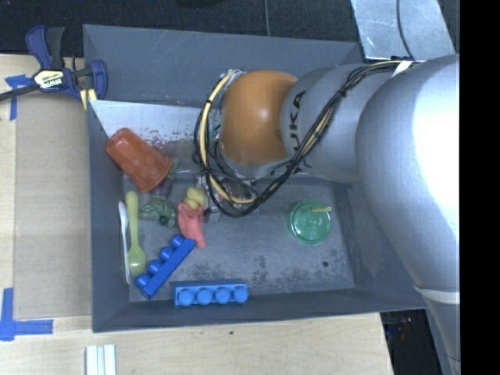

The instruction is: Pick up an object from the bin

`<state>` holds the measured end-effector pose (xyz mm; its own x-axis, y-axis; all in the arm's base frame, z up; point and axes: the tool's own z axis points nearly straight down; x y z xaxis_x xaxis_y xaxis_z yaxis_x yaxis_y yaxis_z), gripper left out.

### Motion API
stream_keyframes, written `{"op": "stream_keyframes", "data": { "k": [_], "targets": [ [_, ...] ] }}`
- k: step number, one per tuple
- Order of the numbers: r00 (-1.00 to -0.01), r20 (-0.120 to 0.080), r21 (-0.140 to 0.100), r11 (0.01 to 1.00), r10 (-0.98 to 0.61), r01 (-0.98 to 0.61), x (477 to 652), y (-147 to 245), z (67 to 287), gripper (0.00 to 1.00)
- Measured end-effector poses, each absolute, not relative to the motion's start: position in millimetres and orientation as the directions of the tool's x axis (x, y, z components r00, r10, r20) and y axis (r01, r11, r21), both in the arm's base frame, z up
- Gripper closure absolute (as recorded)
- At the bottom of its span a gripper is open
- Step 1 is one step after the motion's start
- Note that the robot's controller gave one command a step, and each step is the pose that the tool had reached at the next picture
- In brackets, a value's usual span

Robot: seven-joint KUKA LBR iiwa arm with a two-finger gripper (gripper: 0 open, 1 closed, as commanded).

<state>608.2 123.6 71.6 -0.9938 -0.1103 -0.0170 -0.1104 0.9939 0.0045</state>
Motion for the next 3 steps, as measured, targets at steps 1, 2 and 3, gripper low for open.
{"op": "stream_keyframes", "data": {
  "k": [1, 2, 3],
  "targets": [
    [-0.994, -0.017, 0.005, 0.994, -0.110, -0.110, 608.1, 123.6, 71.9, 1.00],
    [-0.990, -0.013, 0.003, 0.990, -0.143, -0.143, 592.1, 136.0, 137.0, 1.00],
    [-0.983, -0.008, 0.002, 0.983, -0.186, -0.186, 587.2, 126.6, 213.0, 1.00]
  ]
}}
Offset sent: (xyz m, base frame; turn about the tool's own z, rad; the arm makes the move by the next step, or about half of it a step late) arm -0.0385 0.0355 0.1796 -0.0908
